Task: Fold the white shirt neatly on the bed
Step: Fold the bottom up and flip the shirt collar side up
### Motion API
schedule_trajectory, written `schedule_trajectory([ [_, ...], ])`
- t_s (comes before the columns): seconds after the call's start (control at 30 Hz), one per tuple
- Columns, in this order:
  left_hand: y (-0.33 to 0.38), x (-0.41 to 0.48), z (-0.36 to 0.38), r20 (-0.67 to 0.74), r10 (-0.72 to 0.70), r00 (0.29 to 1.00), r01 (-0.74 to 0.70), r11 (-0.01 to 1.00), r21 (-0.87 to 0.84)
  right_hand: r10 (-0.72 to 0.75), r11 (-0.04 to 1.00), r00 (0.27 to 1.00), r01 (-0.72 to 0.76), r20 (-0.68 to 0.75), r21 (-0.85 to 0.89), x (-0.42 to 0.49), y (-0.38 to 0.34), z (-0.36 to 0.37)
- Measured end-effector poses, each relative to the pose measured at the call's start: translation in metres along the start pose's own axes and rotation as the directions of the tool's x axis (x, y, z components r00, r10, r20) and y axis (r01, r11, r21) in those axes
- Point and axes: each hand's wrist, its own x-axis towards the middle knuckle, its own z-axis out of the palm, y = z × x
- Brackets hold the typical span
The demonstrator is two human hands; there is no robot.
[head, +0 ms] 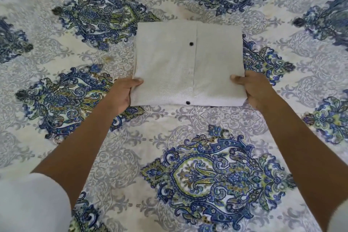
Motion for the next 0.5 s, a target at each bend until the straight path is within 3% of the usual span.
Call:
schedule_trajectory([
  [0.1,-0.004,-0.006,-0.006,0.061,-0.037,0.997,0.039,0.999,-0.035,-0.036,0.998,0.994,0.031,-0.107,-0.049,0.006,0.003,0.005],
  [0.17,0.0,-0.007,-0.007,0.029,-0.026,0.999,0.025,0.998,0.05,0.008,0.997,0.989,-0.02,-0.146,-0.079,0.004,0.006,0.004],
  [0.3,0.002,-0.004,-0.002,-0.129,0.085,0.988,-0.059,0.979,0.194,0.098,0.986,0.995,-0.102,0.038,0.131,-0.007,0.019,-0.011],
  [0.37,-0.006,-0.003,0.004,-0.257,0.107,0.96,-0.038,0.965,0.259,0.046,0.998,0.998,-0.047,0.037,0.03,-0.011,0.03,-0.011],
  [0.43,-0.014,-0.003,0.011,-0.366,0.177,0.913,-0.058,0.948,0.314,-0.063,0.991,0.982,0.04,-0.18,-0.129,-0.015,0.038,-0.002],
  [0.5,-0.02,-0.003,0.013,-0.483,0.324,0.814,-0.09,0.89,0.447,-0.174,0.966,0.878,0.064,-0.445,-0.251,-0.019,0.043,0.006],
])
